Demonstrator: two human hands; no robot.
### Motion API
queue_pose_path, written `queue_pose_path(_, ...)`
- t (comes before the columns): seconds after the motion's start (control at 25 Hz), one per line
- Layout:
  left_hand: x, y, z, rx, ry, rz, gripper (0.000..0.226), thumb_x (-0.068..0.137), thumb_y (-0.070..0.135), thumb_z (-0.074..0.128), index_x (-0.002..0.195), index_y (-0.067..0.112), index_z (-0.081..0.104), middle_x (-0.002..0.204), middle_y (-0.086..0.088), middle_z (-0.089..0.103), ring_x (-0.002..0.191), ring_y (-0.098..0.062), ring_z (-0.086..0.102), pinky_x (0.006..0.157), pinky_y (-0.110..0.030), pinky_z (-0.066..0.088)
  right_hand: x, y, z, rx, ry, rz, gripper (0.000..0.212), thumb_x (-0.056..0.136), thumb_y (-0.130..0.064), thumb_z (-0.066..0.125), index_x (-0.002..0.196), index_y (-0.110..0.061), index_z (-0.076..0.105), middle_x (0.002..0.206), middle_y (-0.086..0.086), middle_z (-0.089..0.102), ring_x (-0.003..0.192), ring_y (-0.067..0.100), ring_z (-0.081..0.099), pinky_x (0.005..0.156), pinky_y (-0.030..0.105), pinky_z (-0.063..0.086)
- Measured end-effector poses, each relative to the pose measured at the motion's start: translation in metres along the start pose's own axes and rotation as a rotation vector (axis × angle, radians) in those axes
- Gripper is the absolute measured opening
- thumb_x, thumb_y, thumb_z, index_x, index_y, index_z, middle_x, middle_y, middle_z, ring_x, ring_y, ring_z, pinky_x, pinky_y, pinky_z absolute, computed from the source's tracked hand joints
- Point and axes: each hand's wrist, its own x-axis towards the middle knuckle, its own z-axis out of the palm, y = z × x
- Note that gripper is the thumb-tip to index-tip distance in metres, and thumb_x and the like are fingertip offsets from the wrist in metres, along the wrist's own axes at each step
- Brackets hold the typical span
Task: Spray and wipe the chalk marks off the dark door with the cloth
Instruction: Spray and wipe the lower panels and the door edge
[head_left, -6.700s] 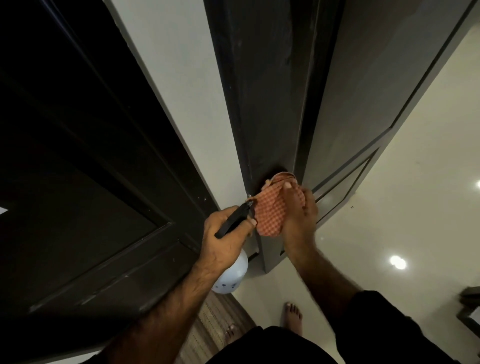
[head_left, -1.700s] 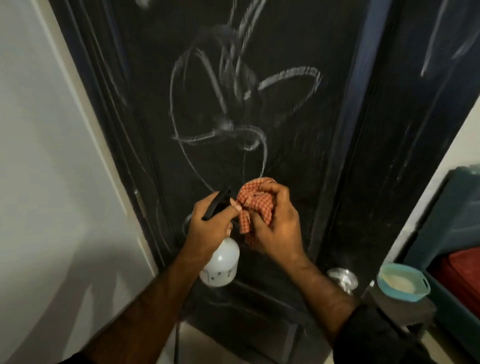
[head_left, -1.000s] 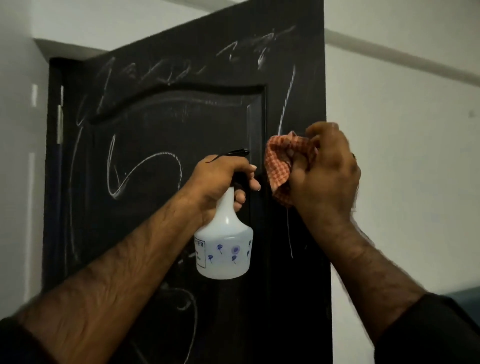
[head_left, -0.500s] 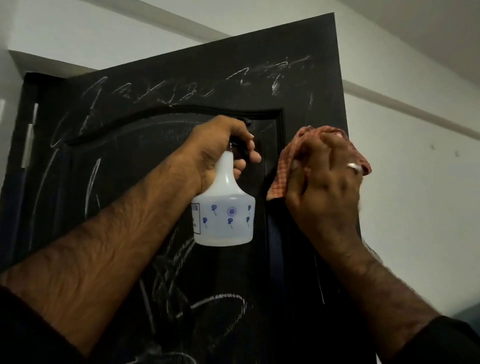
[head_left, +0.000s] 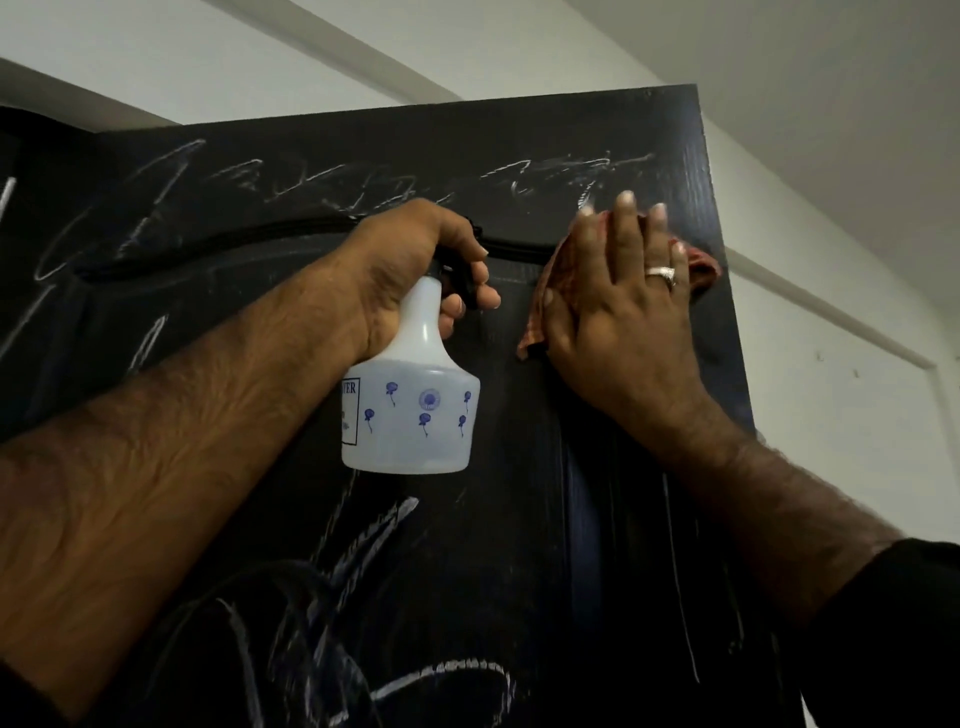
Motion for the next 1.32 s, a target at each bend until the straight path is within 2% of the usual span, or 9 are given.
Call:
queue_pose_path(0.12,0.009,-0.004,-0.002,0.024,0.004,0.014,0.016,0.086,0.02,0.066,0.095,0.008,0.071,0.09,-0.016,0.078,0.05,-0.012,0.053,0.046,-0.022,0.045,-0.018,0.009,0.008,-0.048,0.01,-0.145,0.072,0.106,-0.055,0.035,0.171,-0.027,0.018,0.179,0.013,0.005,0.165,0.038,-0.002,0.131,0.061,0.007)
queue_pose_path(0.32,0.034,0.016,-0.004,0.057,0.028,0.073,0.014,0.085,0.022,0.066,0.088,0.009,0.072,0.088,-0.015,0.079,0.049,-0.013,0.055,0.047,-0.022,0.047,0.093,0.018,0.01,0.037,-0.029,0.101,0.071,0.11,-0.051,0.033,0.171,-0.027,0.009,0.178,0.017,0.001,0.164,0.041,-0.001,0.13,0.061,0.001)
queue_pose_path(0.48,0.043,0.026,-0.008,0.064,0.137,0.134,0.011,0.081,0.016,0.063,0.084,0.007,0.069,0.075,-0.012,0.071,0.043,-0.015,0.058,0.044,-0.021,0.046,0.086,0.022,0.02,-0.061,-0.051,-0.441,0.069,0.109,-0.058,0.025,0.171,-0.032,0.01,0.179,0.009,0.007,0.164,0.033,0.001,0.132,0.058,0.008)
queue_pose_path(0.68,0.049,0.036,-0.029,0.046,0.172,0.151,0.009,0.083,0.013,0.06,0.085,0.008,0.067,0.089,-0.017,0.078,0.044,-0.012,0.058,0.043,-0.02,0.045,0.151,0.014,0.015,-0.023,-0.122,0.045,0.077,0.104,-0.061,0.026,0.171,-0.03,0.004,0.178,0.015,0.002,0.162,0.045,-0.003,0.129,0.063,-0.001)
queue_pose_path(0.8,0.057,0.045,-0.039,0.027,0.197,0.191,0.008,0.078,0.01,0.058,0.081,0.007,0.065,0.087,-0.017,0.074,0.057,-0.016,0.062,0.045,-0.02,0.043,0.15,-0.02,0.025,-0.081,-0.195,-0.311,0.074,0.105,-0.065,0.024,0.169,-0.041,-0.005,0.179,0.011,-0.008,0.162,0.043,-0.013,0.127,0.062,-0.006)
queue_pose_path(0.92,0.061,0.045,-0.047,0.059,0.207,0.2,0.011,0.083,0.013,0.056,0.079,0.009,0.065,0.089,-0.016,0.077,0.049,-0.013,0.049,0.045,-0.018,0.042,0.104,0.015,0.02,-0.06,-0.191,-0.522,0.072,0.103,-0.07,0.019,0.166,-0.05,-0.008,0.179,0.0,-0.008,0.164,0.031,-0.008,0.13,0.054,-0.002)
queue_pose_path(1.04,0.069,0.042,-0.041,0.082,0.158,0.168,0.01,0.083,0.014,0.055,0.081,0.011,0.064,0.093,-0.016,0.078,0.047,-0.01,0.048,0.043,-0.018,0.043,0.135,0.068,0.01,-0.128,-0.117,-0.228,0.08,0.096,-0.076,0.015,0.168,-0.045,-0.003,0.18,0.003,0.0,0.164,0.036,0.005,0.129,0.063,0.006)
queue_pose_path(1.16,0.077,0.048,-0.025,0.065,0.099,0.178,0.01,0.087,0.013,0.053,0.084,0.011,0.063,0.09,-0.014,0.076,0.047,-0.008,0.048,0.042,-0.016,0.043,0.191,0.062,0.004,-0.1,-0.153,0.065,0.079,0.102,-0.072,0.026,0.168,-0.04,-0.003,0.179,0.011,-0.005,0.162,0.046,-0.003,0.126,0.067,-0.002)
queue_pose_path(1.32,0.081,0.064,-0.026,0.067,0.111,0.227,0.013,0.091,0.016,0.053,0.088,0.01,0.064,0.091,-0.012,0.078,0.049,-0.006,0.045,0.043,-0.014,0.043,0.169,0.026,0.016,-0.114,-0.244,-0.461,0.071,0.105,-0.07,0.024,0.165,-0.051,-0.009,0.178,0.001,-0.014,0.163,0.036,-0.012,0.126,0.064,-0.007)
